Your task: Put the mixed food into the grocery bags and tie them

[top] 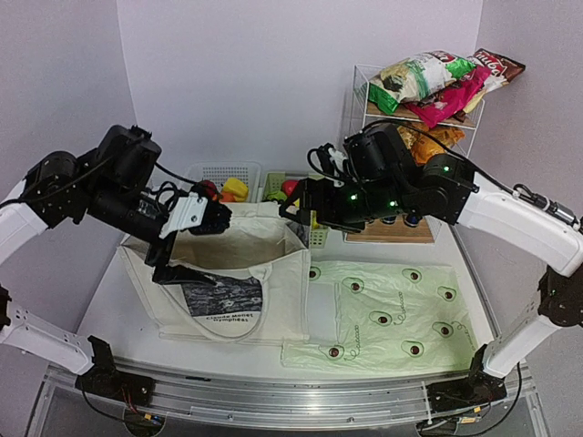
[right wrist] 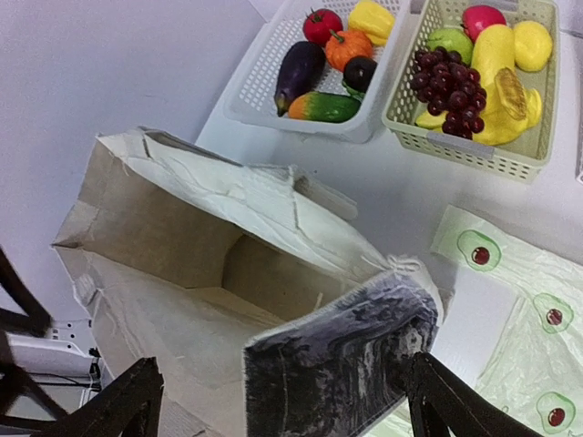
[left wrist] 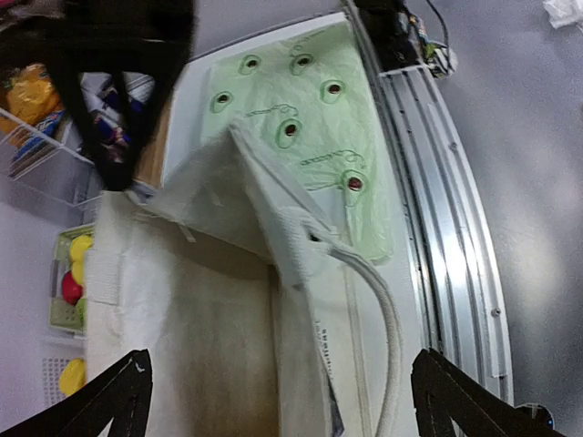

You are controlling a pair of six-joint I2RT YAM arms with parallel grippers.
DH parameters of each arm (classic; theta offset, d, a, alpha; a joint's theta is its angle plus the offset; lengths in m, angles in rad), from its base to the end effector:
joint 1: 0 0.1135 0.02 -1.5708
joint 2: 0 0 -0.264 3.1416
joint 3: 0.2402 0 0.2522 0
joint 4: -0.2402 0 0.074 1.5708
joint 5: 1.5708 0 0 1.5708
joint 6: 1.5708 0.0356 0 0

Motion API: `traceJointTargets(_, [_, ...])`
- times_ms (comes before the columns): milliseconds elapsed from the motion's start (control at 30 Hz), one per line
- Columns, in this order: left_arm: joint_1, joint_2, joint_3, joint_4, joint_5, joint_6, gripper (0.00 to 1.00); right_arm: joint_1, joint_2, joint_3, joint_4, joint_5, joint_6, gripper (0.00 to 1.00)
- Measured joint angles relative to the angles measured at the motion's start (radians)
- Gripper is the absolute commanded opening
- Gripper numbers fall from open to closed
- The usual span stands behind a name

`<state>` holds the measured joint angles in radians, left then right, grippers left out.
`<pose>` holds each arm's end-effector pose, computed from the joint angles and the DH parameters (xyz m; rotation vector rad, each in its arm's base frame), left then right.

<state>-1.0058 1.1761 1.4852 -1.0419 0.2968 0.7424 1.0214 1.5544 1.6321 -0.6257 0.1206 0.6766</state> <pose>0.1057 -0.1862 0.4166 1.8670 1.3618 -0.4766 0.1857 0.2950 0.3993 -0.3097 2.2214 0.8548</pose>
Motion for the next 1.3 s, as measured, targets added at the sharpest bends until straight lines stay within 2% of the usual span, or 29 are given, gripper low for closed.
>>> traceJointTargets(100, [0.071, 0.125, 0.224, -0.039, -0.022, -0.026, 0.99, 0.000, 0.007, 0.000, -0.039, 0.019, 0.001, 0.93])
traceJointTargets(167, [0.176, 0.252, 0.413, -0.065, -0.013, -0.026, 1.00, -0.002, 0.011, 0.003, -0.056, 0.028, -0.011, 0.94])
traceJointTargets(233, [0.276, 0.343, 0.500, -0.068, -0.014, 0.003, 0.99, -0.004, 0.015, 0.015, -0.079, 0.040, -0.030, 0.96])
traceJointTargets(333, [0.357, 0.408, 0.498, -0.114, -0.019, 0.066, 1.00, -0.014, 0.017, 0.061, -0.131, 0.059, -0.073, 0.96])
traceJointTargets(533, [0.400, 0.490, 0.471, -0.246, 0.031, 0.200, 1.00, -0.069, 0.017, 0.103, -0.189, 0.060, -0.112, 0.96])
traceJointTargets(700, [0.449, 0.535, 0.462, -0.266, 0.064, 0.275, 1.00, -0.100, 0.017, 0.103, -0.226, 0.046, -0.140, 0.96])
traceJointTargets(833, [0.455, 0.537, 0.377, -0.265, 0.076, 0.313, 0.99, -0.124, 0.017, 0.107, -0.253, 0.005, -0.148, 0.97])
traceJointTargets(867, [0.454, 0.538, 0.349, -0.259, 0.073, 0.317, 0.96, -0.137, 0.017, 0.107, -0.259, -0.006, -0.148, 0.98])
traceJointTargets(933, [0.452, 0.541, 0.310, -0.249, 0.068, 0.326, 0.84, -0.170, 0.015, 0.107, -0.268, -0.023, -0.145, 0.98])
traceJointTargets(967, [0.451, 0.544, 0.297, -0.242, 0.066, 0.326, 0.71, -0.188, 0.014, 0.108, -0.274, -0.030, -0.145, 0.98])
traceJointTargets(1033, [0.451, 0.546, 0.294, -0.232, 0.066, 0.331, 0.37, -0.229, 0.005, 0.110, -0.286, -0.048, -0.145, 0.98])
traceJointTargets(1100, [0.451, 0.546, 0.296, -0.229, 0.063, 0.327, 0.10, -0.271, -0.006, 0.124, -0.300, -0.067, -0.146, 0.98])
traceJointTargets(1133, [0.451, 0.546, 0.298, -0.227, 0.061, 0.325, 0.03, -0.290, -0.010, 0.138, -0.306, -0.078, -0.146, 0.98])
traceJointTargets(1167, [0.451, 0.546, 0.299, -0.222, 0.058, 0.322, 0.01, -0.314, -0.013, 0.158, -0.314, -0.093, -0.146, 0.98])
traceJointTargets(1300, [0.449, 0.533, 0.299, -0.195, 0.035, 0.276, 0.00, -0.446, 0.004, 0.321, -0.335, -0.191, -0.139, 0.98])
